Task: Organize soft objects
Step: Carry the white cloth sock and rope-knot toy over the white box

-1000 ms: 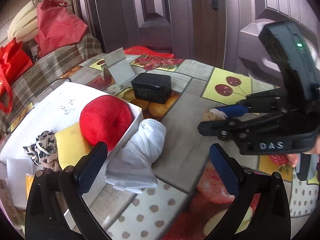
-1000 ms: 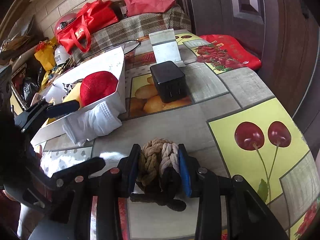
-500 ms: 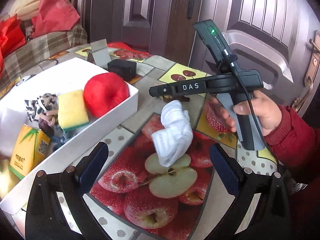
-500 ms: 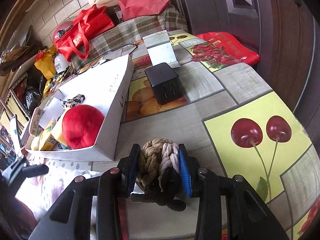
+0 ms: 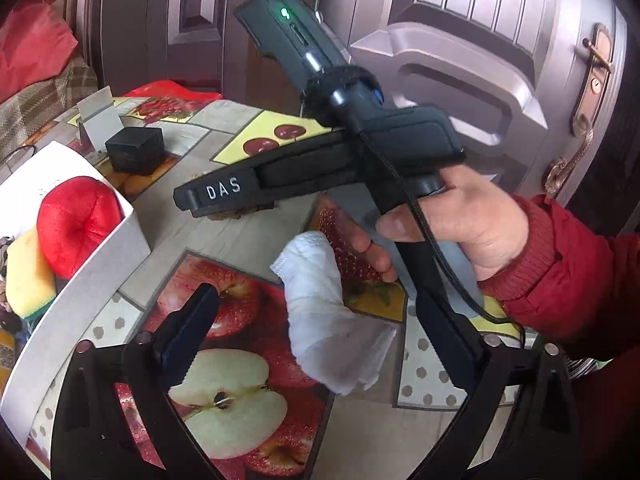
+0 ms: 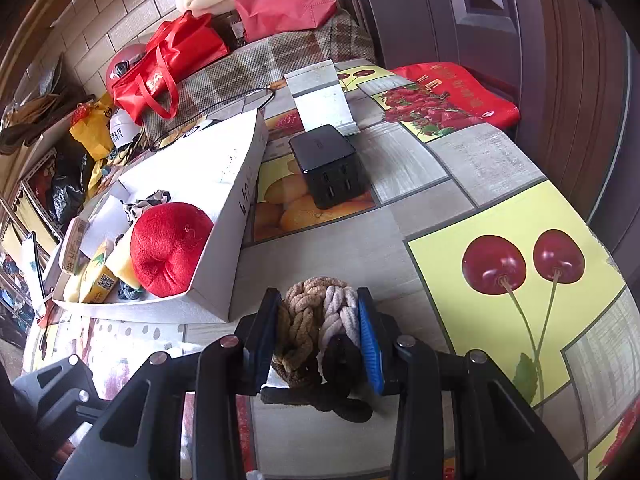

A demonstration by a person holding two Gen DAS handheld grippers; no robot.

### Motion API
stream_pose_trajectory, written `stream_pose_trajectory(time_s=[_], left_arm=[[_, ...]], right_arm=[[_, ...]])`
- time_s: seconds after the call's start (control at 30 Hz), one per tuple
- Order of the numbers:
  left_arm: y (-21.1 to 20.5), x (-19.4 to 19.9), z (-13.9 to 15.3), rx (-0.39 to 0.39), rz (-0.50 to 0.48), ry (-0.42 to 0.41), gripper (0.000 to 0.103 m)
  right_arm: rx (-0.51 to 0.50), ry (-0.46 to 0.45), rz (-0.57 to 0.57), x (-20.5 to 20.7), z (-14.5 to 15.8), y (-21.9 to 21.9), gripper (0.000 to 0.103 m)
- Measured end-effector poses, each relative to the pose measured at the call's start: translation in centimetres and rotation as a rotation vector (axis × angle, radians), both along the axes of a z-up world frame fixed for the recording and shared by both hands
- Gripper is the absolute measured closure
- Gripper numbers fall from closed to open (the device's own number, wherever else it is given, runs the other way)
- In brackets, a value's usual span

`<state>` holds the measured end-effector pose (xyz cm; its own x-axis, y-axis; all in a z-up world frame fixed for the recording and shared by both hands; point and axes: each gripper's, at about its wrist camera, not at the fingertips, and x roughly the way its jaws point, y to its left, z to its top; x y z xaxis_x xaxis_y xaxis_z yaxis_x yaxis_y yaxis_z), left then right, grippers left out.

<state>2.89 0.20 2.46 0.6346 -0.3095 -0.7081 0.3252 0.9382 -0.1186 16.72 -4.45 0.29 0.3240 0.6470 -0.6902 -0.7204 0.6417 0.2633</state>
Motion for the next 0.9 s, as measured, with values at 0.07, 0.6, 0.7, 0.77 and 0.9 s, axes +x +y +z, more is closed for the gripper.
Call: stream_pose_trajectory(time_s=[0.07,0.6,0.7,0.77,0.9], left_arm=[[-0.8,0.6,-1.0,0.047,0.001,0.055,0.038],[9.4,-8.3,2.7,0.092,0.536,-0.306,0.066],[12.6,-10.2,3.0,0.057,0.667,-0.337,0.066],[13.8,-11.1,3.1,0.053,0.728,-0.355,0.066],[14.8,-12.4,3.3,0.076,0.796,-0.384,0.066]], right_arm=[[-0.001,-0.001,0.0,0.0,0.0,0.0,0.065],[0.071,-0.276,-0.073,-3.8,3.0,-0.8,0.065],[0.086,-0.374,-0.059,-6.0,3.6,-0.2,0.065],[0.096,-0.425,-0.046,-7.3,3.8,0.4,0.065],[0.096,-0.477,-0.011,-9.2,4.0,1.9,0.065]])
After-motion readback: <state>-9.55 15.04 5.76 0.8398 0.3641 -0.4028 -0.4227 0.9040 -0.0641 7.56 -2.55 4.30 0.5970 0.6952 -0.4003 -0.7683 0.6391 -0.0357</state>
